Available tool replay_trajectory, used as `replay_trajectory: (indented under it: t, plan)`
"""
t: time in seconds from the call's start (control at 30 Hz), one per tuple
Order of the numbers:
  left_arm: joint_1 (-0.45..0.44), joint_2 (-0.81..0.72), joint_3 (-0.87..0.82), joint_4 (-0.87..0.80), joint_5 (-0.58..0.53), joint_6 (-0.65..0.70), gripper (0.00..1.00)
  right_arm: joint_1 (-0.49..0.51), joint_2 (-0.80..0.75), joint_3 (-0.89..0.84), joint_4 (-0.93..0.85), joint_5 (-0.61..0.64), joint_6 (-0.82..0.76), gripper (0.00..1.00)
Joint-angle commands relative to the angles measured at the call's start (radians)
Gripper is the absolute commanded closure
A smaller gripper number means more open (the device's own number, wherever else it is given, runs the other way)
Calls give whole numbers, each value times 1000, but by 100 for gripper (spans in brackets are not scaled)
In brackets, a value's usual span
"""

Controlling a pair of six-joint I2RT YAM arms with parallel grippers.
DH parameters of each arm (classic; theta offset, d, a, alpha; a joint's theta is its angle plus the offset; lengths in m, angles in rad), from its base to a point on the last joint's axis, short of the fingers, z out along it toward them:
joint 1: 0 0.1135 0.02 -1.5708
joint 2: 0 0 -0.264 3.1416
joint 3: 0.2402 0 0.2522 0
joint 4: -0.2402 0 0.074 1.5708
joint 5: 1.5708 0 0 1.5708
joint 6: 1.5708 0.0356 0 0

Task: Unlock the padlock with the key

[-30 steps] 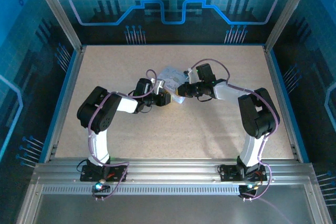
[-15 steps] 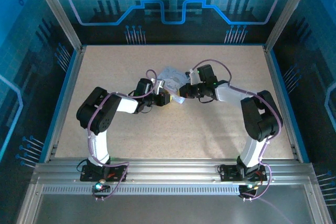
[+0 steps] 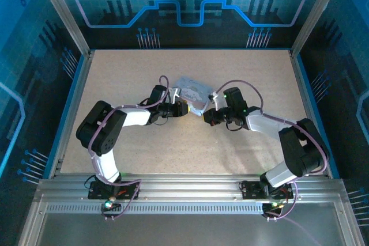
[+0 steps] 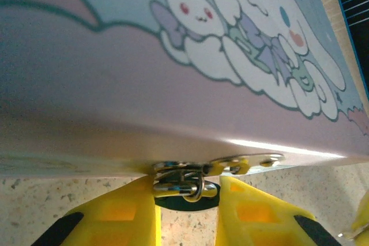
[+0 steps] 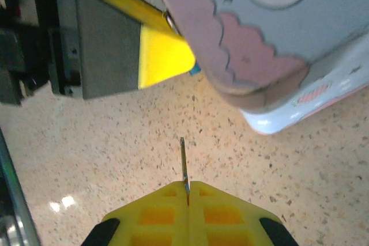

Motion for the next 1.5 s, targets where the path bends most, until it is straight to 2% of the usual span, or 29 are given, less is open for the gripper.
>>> replay_trajectory:
  t: [0.0, 0.37, 0.63, 1.47]
  plan:
    - [-14, -56, 10, -13, 40, -61, 79, 32, -30, -37, 65, 43, -75, 100]
    - [-34, -70, 14, -45, 53, -172, 82, 109, 23, -69, 139, 144, -109, 100]
    - [-35, -62, 7, -13, 77, -250, 83, 134, 72, -53, 151, 165, -124, 100]
    - [-40, -77, -7, 6, 81, -271, 87, 144, 159, 45, 140, 197, -134, 100]
